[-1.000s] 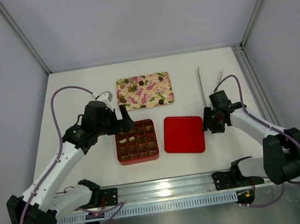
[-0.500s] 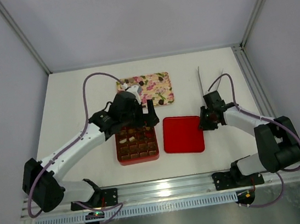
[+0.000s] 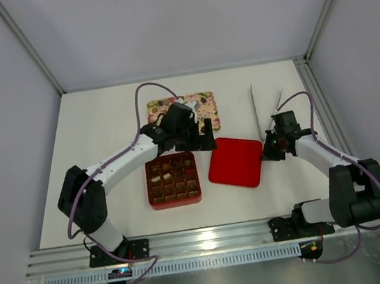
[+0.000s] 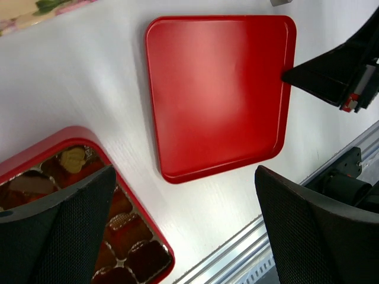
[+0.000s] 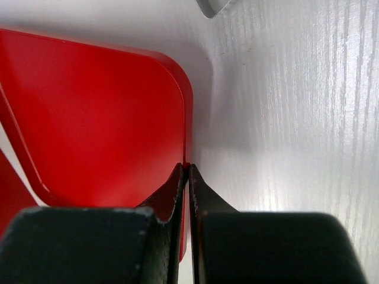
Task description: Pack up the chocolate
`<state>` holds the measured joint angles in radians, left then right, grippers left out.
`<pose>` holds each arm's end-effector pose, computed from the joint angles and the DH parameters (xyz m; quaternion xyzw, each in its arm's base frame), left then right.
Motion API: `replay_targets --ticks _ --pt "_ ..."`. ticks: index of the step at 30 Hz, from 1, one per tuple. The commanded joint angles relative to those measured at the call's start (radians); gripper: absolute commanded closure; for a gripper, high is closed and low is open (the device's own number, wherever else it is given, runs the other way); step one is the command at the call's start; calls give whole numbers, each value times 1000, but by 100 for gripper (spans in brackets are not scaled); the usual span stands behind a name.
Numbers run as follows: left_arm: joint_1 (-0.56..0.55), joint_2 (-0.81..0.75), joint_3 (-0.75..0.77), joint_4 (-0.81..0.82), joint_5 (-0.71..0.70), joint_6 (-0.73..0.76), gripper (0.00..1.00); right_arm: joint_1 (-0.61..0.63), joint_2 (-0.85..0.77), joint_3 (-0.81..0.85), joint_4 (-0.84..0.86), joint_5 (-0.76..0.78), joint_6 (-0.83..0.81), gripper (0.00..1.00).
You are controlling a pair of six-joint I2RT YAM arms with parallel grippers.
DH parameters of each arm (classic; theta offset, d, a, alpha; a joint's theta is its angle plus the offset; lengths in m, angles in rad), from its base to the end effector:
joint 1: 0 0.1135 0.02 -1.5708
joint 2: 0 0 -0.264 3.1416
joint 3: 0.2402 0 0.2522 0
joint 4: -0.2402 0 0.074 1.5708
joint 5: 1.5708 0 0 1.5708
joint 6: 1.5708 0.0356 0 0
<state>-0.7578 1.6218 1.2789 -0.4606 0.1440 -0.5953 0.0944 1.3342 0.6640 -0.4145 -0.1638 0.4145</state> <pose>0.2581 -0.2513 0.2727 0.1019 0.9197 -0.2858 0.2493 0.2367 0.0282 0.1685 0.1347 0.9581 0.1372 0.2121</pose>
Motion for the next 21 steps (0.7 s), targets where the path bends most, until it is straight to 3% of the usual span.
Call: replay_targets --ticks 1,9,21 --pt "-3 64 75 37 55 17 4 -22 -67 45 -32 -77 -39 96" --pt "34 187 158 22 88 34 6 -70 -139 100 -96 -151 -45 96" --pt "74 268 131 204 420 -37 11 -82 -171 123 -87 -272 -13 96"
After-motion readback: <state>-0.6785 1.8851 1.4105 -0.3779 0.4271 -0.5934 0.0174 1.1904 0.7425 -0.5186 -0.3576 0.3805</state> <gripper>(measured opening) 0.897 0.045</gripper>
